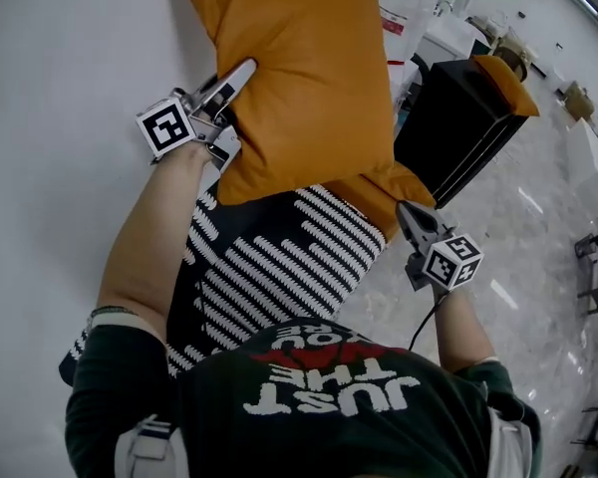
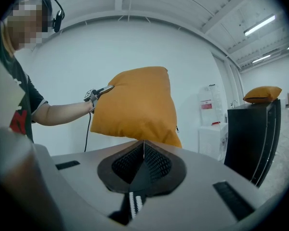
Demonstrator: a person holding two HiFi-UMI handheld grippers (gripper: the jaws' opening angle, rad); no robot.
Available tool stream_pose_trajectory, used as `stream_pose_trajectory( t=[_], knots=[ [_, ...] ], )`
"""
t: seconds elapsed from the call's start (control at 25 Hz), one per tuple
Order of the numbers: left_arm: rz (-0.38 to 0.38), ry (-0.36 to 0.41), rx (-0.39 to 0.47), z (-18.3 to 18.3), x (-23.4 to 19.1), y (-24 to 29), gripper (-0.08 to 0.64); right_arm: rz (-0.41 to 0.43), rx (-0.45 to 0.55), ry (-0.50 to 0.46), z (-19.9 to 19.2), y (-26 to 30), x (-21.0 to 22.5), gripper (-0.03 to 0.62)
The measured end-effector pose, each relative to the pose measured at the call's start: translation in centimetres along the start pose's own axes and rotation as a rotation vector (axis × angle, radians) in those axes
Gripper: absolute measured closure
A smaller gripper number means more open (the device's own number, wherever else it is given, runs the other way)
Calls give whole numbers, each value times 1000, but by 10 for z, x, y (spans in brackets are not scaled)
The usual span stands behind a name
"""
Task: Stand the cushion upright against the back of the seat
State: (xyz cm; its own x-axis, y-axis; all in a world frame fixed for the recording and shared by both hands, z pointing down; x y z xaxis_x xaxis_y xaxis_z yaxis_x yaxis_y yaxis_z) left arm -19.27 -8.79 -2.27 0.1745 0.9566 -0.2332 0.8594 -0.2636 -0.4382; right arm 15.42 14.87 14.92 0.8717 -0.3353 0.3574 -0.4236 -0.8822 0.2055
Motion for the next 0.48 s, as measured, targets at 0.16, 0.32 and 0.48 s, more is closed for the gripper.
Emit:
stream_pose_trajectory(
  t=[0.16, 0.32, 0.48],
  knots=[
    [22, 64, -50, -36, -34, 21, 537, 36, -25, 27, 0, 24, 55, 568],
    [28, 80, -70, -90, -73, 30, 537, 74, -53, 38, 1, 59, 111, 568],
    [23, 72, -86, -157, -128, 36, 537, 79, -64, 47, -5, 100, 173, 568]
  ],
)
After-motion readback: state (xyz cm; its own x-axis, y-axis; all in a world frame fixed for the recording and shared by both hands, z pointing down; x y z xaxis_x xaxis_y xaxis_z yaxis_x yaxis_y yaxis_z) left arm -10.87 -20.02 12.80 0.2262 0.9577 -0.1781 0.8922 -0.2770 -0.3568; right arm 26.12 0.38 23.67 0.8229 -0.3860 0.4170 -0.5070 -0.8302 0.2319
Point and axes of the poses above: the fingertips, and each gripper's own axes: y forward along the fingers, x to its right, z out of its top, the point moved 7 cm from there along -y, backward along the fingers, and after that the axes turned 10 degrees about y, right-handed, at the moved point
